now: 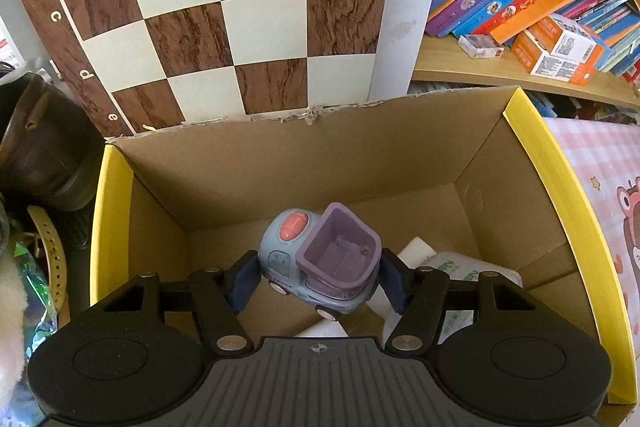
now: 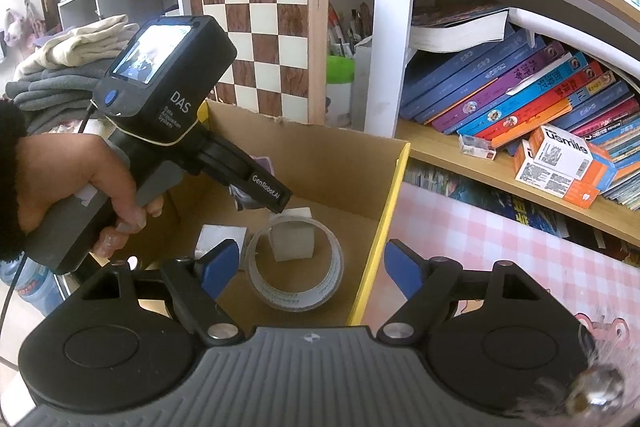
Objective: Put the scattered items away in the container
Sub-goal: 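Open the left gripper to release the toy car in the box, then lift the left gripper out of the box and back away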
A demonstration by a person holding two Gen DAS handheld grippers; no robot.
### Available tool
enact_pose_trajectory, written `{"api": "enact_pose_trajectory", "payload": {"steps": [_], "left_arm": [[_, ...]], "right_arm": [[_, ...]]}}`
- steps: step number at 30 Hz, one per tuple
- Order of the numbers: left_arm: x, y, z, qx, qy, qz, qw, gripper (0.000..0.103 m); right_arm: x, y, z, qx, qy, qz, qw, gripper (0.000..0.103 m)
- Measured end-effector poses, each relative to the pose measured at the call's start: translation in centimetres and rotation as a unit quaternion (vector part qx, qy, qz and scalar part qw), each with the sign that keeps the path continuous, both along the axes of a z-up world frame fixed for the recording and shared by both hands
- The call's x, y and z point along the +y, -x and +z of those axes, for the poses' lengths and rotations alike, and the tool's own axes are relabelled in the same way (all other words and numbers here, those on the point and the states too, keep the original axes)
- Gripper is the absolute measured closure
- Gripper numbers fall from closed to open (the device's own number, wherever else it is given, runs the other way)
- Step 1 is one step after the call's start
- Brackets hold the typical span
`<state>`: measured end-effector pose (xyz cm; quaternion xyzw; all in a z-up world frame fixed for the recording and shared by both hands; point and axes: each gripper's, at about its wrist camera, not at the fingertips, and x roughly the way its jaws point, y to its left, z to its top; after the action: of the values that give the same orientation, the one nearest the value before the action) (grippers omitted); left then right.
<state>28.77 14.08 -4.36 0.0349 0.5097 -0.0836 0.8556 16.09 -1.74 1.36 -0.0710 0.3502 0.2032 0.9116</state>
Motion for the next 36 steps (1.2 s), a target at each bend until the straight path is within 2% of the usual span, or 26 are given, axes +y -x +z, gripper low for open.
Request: {"api": "enact_pose_trajectory", "payload": {"steps": [15, 20, 27, 36], "left_arm": [[-0.6, -0.2, -0.1, -0.007, -0.005, -0.002, 1.0, 0.036], [-0.8, 0.5, 0.5, -0.019, -0.015, -0.007, 0.9997, 0.036], [-0.8, 1.9, 1.4, -0.033, -0.009, -0.003, 0.9994, 0.035], [-0.7, 5.4, 3.1, -0.086, -0.054, 0.006, 0.9948, 0.02]], "right_arm": [[0.2, 0.3, 0.1, 0.002, 0.004, 0.001, 1.0, 0.024], [0.1, 0.5, 0.3, 0.0, 0.004, -0.001, 1.0, 0.024], [0.1, 1.2, 0.5, -0.004, 0.005, -0.001, 1.0, 0.023], [-0.3, 2.4, 0.8, -0.013, 0.009, -0.019, 1.0, 0.017]]}}
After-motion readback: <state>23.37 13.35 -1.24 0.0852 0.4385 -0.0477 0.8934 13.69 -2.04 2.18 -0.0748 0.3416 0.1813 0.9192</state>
